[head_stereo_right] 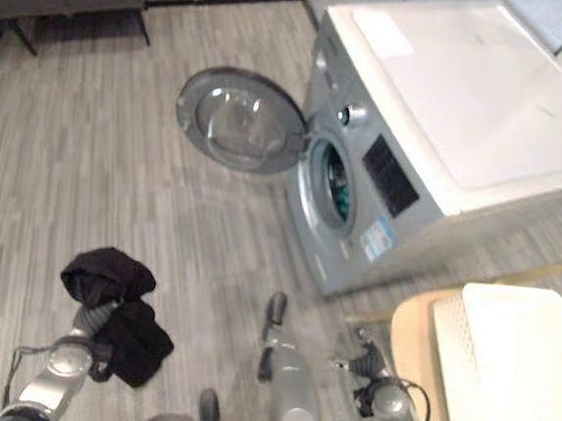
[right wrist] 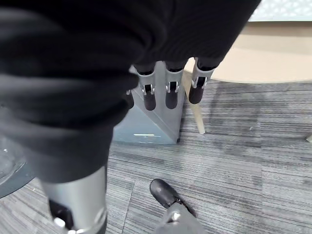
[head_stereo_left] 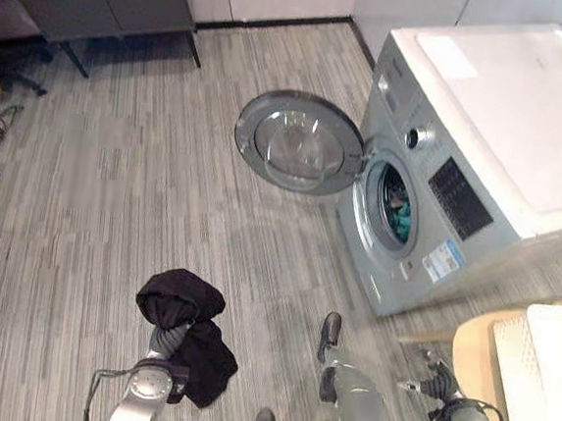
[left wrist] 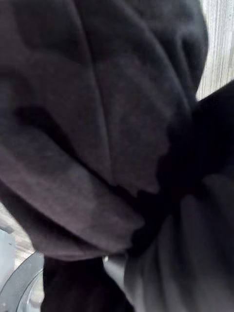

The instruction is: Grab the laundry basket,head to the washer,open it,put in the laundry and shut it.

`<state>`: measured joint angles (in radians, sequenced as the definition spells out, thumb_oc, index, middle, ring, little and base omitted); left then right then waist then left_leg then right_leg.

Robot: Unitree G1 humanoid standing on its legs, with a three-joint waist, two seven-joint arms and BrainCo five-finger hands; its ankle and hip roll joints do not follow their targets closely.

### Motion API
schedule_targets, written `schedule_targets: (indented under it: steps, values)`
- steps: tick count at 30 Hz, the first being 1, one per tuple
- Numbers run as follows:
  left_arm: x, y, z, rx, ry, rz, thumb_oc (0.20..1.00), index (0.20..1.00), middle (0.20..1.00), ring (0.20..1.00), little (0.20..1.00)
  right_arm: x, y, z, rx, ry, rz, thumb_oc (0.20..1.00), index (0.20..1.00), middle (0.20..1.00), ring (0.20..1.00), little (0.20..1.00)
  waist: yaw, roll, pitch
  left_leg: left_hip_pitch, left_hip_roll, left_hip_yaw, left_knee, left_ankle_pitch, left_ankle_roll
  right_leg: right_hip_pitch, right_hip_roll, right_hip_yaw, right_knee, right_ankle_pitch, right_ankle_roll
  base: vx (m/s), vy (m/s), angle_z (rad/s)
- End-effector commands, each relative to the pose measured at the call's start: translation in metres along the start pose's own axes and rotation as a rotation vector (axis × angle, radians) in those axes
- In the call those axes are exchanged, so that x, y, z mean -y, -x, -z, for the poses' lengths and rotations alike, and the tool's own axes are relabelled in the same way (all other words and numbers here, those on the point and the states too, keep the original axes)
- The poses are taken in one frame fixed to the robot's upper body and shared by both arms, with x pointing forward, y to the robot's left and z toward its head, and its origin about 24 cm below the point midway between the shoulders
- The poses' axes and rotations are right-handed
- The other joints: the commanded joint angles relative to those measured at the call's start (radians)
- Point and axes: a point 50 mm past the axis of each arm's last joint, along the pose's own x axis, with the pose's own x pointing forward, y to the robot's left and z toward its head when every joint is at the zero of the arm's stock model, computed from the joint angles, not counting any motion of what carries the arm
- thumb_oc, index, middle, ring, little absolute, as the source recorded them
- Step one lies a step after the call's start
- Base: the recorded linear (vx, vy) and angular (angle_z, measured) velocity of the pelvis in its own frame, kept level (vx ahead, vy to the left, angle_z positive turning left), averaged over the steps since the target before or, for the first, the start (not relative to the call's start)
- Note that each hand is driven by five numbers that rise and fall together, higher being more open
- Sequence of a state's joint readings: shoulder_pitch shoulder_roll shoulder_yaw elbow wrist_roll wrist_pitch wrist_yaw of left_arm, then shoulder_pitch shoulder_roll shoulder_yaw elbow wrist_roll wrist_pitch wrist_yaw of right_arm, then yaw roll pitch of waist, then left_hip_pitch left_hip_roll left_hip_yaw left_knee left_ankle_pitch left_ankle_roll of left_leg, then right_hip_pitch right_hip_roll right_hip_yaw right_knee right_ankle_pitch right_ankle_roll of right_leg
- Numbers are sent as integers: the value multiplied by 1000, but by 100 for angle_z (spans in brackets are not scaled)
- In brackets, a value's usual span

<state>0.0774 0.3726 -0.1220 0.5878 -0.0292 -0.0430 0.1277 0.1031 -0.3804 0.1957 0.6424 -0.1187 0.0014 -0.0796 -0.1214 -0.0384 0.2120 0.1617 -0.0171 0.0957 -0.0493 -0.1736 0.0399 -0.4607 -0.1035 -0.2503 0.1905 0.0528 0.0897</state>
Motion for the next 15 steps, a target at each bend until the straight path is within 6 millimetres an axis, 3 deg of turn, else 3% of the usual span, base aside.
schedule_targets:
  steps: [1, 2, 5, 6, 8, 11, 12, 15]
  values:
    - [-24, -3, -22, 126, -45, -59, 200, 200, 200, 200, 200, 18, -8, -18, 72, 26, 45, 1000, 1000, 1000, 1000, 1000, -37, -10, -44, 7, 16, 33, 238, 15, -86, 174, 56, 16, -129, 43, -6, 358, -244, 89]
    - [-25, -3, -23, 126, -45, -59, 200, 200, 200, 200, 200, 18, -8, -18, 73, 26, 44, 1000, 1000, 1000, 1000, 1000, -39, -14, -46, 3, 12, 31, 238, 19, -86, 172, 51, 16, -131, 47, -6, 317, -218, 62]
    - [-22, -2, -17, 106, -18, -59, 200, 200, 200, 200, 200, 22, -9, -21, 81, 15, 59, 1000, 1000, 1000, 1000, 1000, -25, -19, -62, -42, 53, 35, 376, 134, -108, 245, 93, 39, -149, 8, -44, 292, -173, -30]
    - [-22, -1, -16, 100, -11, -58, 200, 200, 200, 200, 200, 22, -9, -22, 83, 15, 57, 1000, 1000, 1000, 1000, 1000, -14, -26, -62, -73, 48, 26, 394, 130, -94, 267, 95, 57, -154, -11, -52, 320, -127, -35]
    - [-20, -1, -17, 103, -5, -54, 200, 200, 200, 200, 200, 23, -11, -23, 80, 28, 61, 1000, 1000, 1000, 1000, 1000, 21, -54, -52, -186, 15, 10, 397, 51, -63, 331, 90, 98, -180, -36, -44, 322, -71, -59]
    - [-22, 0, -17, 107, -1, -59, 200, 200, 200, 200, 200, 23, -12, -25, 81, 45, 60, 1000, 1000, 1000, 1000, 1000, 52, -72, -42, -265, -9, -3, 368, 22, -56, 370, 87, 131, -189, -51, -36, 245, -22, -88]
    - [-25, 1, -15, 102, 7, -72, 200, 200, 200, 200, 200, 23, -13, -23, 73, 49, 59, 1000, 1000, 1000, 1000, 1000, 81, -81, -28, -315, -31, -40, 333, 40, -62, 401, 96, 170, -198, -60, -35, 207, -17, -59]
    - [-25, 3, -11, 92, 22, -76, 200, 200, 200, 200, 200, 20, -13, -21, 61, 46, 56, 1000, 1000, 1000, 1000, 1000, 104, -84, -24, -358, -50, -83, 278, 99, -72, 430, 108, 203, -210, -64, -34, 192, 6, -90]
